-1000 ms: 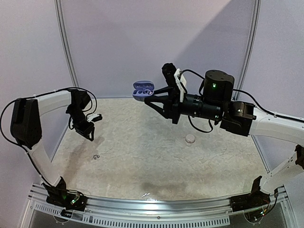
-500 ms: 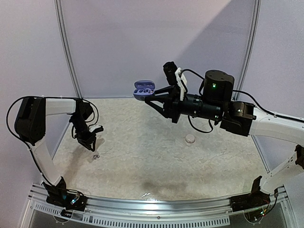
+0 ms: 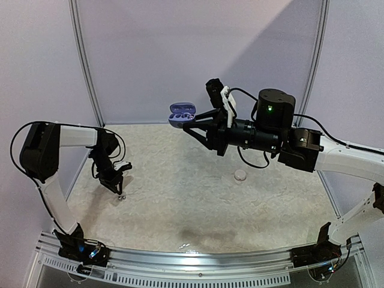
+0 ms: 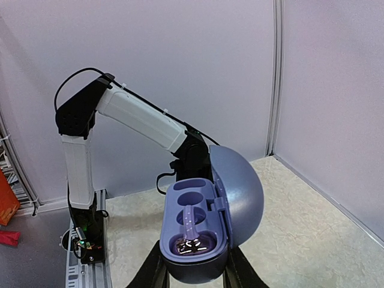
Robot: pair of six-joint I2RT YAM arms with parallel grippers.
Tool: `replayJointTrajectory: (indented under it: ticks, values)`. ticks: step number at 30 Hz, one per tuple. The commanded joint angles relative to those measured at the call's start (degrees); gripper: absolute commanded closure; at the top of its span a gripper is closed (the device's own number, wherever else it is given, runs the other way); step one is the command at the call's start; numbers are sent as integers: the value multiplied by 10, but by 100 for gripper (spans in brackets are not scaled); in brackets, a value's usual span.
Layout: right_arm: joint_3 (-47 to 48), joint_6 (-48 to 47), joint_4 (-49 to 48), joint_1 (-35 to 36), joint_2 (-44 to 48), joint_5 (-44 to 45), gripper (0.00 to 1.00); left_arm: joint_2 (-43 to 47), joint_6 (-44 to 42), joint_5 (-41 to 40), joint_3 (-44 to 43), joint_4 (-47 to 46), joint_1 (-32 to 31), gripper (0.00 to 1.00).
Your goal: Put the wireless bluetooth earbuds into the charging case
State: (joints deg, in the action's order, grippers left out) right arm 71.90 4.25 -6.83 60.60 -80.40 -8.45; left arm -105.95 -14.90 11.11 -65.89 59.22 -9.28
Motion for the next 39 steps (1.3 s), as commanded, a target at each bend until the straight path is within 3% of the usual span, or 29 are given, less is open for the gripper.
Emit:
replayJointTrajectory:
  ticks: [1, 10, 31, 39]
  values:
    - [-7, 6, 5, -3, 9, 0, 100, -14, 1, 3, 10, -12, -10, 71]
    - [-8, 7, 8, -4, 8, 0, 100, 11, -6, 1, 44, -12, -21, 72]
    - [-8, 6, 19, -3, 11, 5, 100, 4, -32, 24, 26, 32, -65, 74]
    - [-9, 5, 22, -4, 12, 10, 100, 0, -51, -24, 36, 54, -70, 77]
